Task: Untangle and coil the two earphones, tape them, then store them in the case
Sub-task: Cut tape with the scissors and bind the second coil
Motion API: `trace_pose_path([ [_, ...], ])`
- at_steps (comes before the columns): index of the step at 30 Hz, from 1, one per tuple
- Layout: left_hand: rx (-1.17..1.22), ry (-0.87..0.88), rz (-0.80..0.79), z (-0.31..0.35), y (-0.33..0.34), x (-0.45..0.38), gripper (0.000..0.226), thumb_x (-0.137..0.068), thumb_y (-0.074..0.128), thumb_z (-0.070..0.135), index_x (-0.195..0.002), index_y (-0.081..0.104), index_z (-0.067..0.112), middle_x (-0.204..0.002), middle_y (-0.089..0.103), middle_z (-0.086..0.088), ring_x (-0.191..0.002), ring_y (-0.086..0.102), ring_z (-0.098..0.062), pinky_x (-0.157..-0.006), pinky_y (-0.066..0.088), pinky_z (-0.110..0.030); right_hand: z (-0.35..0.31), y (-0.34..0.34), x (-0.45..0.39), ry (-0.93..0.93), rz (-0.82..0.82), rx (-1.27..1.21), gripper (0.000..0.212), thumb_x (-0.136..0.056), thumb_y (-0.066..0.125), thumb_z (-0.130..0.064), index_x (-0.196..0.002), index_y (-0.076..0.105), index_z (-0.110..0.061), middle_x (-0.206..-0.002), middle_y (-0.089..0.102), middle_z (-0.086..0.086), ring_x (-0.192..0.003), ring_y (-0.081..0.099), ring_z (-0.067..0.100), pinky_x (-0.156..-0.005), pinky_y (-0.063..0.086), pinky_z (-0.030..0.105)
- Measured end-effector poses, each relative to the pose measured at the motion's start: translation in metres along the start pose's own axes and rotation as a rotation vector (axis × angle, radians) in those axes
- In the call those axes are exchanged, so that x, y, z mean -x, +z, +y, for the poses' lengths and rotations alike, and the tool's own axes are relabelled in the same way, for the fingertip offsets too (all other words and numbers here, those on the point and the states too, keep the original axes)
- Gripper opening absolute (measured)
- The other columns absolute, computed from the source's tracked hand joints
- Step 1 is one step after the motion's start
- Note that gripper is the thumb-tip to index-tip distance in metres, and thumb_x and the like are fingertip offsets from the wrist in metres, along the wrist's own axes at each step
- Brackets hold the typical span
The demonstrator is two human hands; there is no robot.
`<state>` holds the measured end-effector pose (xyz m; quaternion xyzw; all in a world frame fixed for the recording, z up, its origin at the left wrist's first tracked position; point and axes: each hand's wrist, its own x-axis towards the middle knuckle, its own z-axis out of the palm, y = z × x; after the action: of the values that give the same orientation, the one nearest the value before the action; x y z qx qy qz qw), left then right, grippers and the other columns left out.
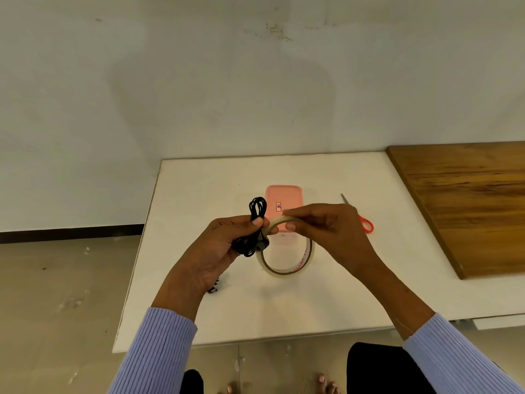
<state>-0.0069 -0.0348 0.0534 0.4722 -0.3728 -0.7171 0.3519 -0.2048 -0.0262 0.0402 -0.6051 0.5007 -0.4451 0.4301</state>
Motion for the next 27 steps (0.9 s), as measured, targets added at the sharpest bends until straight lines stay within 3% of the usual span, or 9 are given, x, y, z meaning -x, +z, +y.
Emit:
trace_pose_path([
  [3,0.038,-0.007,-0.019,0.0014,0.0005,0.0007,0.024,-0.089,0.053,0.01,-0.077,0.074,0.01,-0.085,0.073,-0.011,-0.067,0.064,-0.018,-0.071,0.049,-0.025,-0.0018,-0.0021,-0.0019,0.022,0.053,-0.079,0.021,-0.069,0.077,-0.002,-0.089,0.074,-0.01,-0.084,0.075,0.004,-0.082,0.072,0.017,-0.078,0.056,0.024],
  [5,0.075,-0.015,-0.015,0.002,0.0004,0.0005,0.021,-0.089,0.052,0.009,-0.081,0.071,0.006,-0.084,0.073,-0.012,-0.067,0.064,-0.017,-0.067,0.053,-0.022,-0.0031,-0.0042,-0.0032,0.038,0.051,-0.086,0.02,-0.069,0.077,-0.001,-0.085,0.074,-0.011,-0.078,0.075,-0.002,-0.077,0.072,0.014,-0.072,0.055,0.02],
  [9,0.093,-0.025,-0.015,0.0018,-0.0008,-0.0003,0.026,-0.09,0.052,0.009,-0.075,0.074,0.008,-0.087,0.072,-0.014,-0.08,0.062,-0.023,-0.082,0.047,-0.031,-0.0058,-0.0059,-0.0045,0.084,0.003,-0.095,0.018,-0.069,0.076,0.001,-0.085,0.071,-0.007,-0.069,0.073,-0.007,-0.064,0.069,0.01,-0.062,0.054,0.018],
  [13,0.087,-0.031,-0.002,0.0016,-0.0029,0.0001,0.027,-0.09,0.052,0.01,-0.074,0.073,0.009,-0.087,0.072,-0.015,-0.082,0.061,-0.024,-0.084,0.045,-0.032,-0.0077,-0.0101,-0.0048,0.137,-0.084,-0.088,0.029,-0.067,0.075,-0.014,-0.088,0.062,0.002,-0.075,0.071,0.008,-0.066,0.07,0.025,-0.064,0.058,0.031],
  [16,0.085,-0.044,0.002,0.0017,-0.0045,-0.0003,0.024,-0.086,0.056,0.013,-0.071,0.075,0.013,-0.088,0.072,-0.013,-0.08,0.06,-0.023,-0.087,0.037,-0.035,-0.0102,-0.0078,-0.0031,0.135,-0.159,-0.053,0.033,-0.07,0.071,-0.023,-0.091,0.055,-0.003,-0.077,0.069,0.01,-0.061,0.066,0.026,-0.062,0.056,0.03],
  [20,0.103,-0.067,-0.003,0.0013,-0.0039,-0.0004,0.017,-0.075,0.06,0.02,-0.068,0.074,0.014,-0.086,0.072,-0.011,-0.076,0.059,-0.02,-0.088,0.032,-0.037,-0.009,-0.0059,-0.0034,0.133,-0.155,-0.092,0.018,-0.081,0.067,-0.01,-0.089,0.053,-0.004,-0.077,0.069,0.018,-0.056,0.06,0.028,-0.057,0.053,0.029],
  [27,0.142,-0.086,-0.007,-0.0011,-0.005,-0.0032,0.017,-0.075,0.059,0.02,-0.068,0.073,0.014,-0.085,0.072,-0.011,-0.073,0.059,-0.017,-0.089,0.032,-0.036,-0.0094,-0.0069,-0.0039,0.147,-0.099,-0.142,0.025,-0.077,0.069,-0.003,-0.085,0.048,0.008,-0.072,0.07,0.018,-0.052,0.06,0.028,-0.053,0.053,0.028],
])
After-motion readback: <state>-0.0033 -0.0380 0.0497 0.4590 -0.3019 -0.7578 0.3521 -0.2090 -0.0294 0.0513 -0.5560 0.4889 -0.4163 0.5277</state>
